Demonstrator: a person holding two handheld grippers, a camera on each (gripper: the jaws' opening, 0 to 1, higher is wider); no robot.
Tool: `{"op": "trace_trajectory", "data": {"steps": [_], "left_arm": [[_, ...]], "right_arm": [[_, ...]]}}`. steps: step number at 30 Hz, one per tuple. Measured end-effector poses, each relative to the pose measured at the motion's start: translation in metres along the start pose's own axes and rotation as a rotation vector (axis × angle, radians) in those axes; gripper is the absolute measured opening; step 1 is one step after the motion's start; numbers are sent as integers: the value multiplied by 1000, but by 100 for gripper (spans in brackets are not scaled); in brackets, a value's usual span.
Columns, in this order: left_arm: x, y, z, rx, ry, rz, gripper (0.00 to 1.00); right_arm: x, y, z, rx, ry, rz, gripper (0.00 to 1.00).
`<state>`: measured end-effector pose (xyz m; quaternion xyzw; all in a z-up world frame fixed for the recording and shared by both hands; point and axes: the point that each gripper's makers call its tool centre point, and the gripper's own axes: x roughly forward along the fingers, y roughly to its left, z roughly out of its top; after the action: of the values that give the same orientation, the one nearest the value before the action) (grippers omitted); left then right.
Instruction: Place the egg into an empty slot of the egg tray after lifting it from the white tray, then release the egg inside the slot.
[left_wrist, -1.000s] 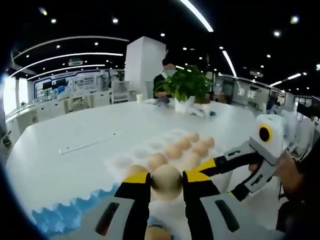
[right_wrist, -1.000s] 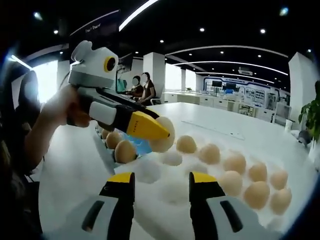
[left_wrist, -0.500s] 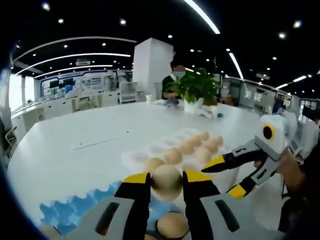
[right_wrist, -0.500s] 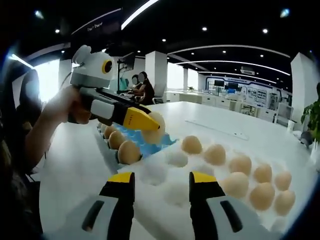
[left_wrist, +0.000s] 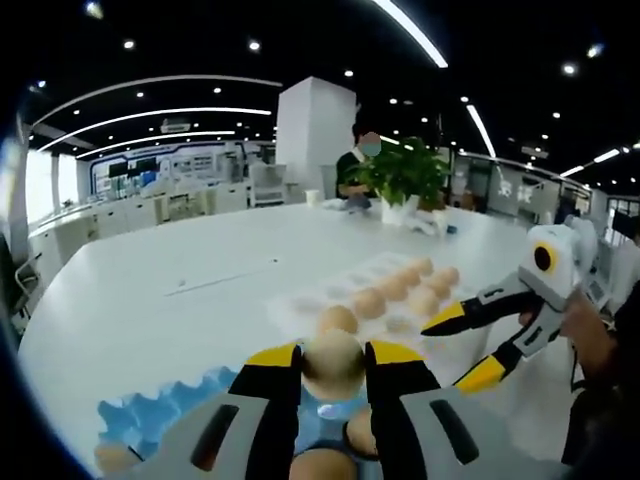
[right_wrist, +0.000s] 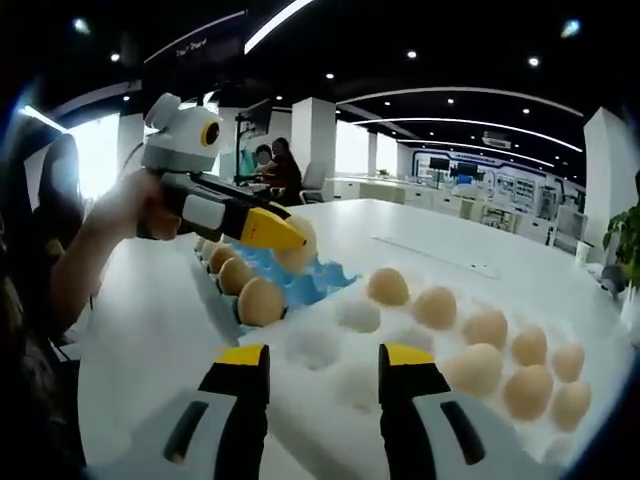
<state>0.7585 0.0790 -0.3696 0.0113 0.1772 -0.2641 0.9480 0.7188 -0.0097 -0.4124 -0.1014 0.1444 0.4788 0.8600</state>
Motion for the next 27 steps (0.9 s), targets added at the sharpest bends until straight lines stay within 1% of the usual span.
{"op": "trace_trajectory", "data": {"steps": [16,22,27], "left_arm": [[-24,34,-10,-24,-5,76,25],[-33,45,-14,-33,-6,105,25],[-40,49,-18,-40,-9,125,25]], "right_arm": [[5,7,1,-5,6,16,45],[7,10,1,-4,7,20,45],[10,13,1,-6,8,27,45]]}}
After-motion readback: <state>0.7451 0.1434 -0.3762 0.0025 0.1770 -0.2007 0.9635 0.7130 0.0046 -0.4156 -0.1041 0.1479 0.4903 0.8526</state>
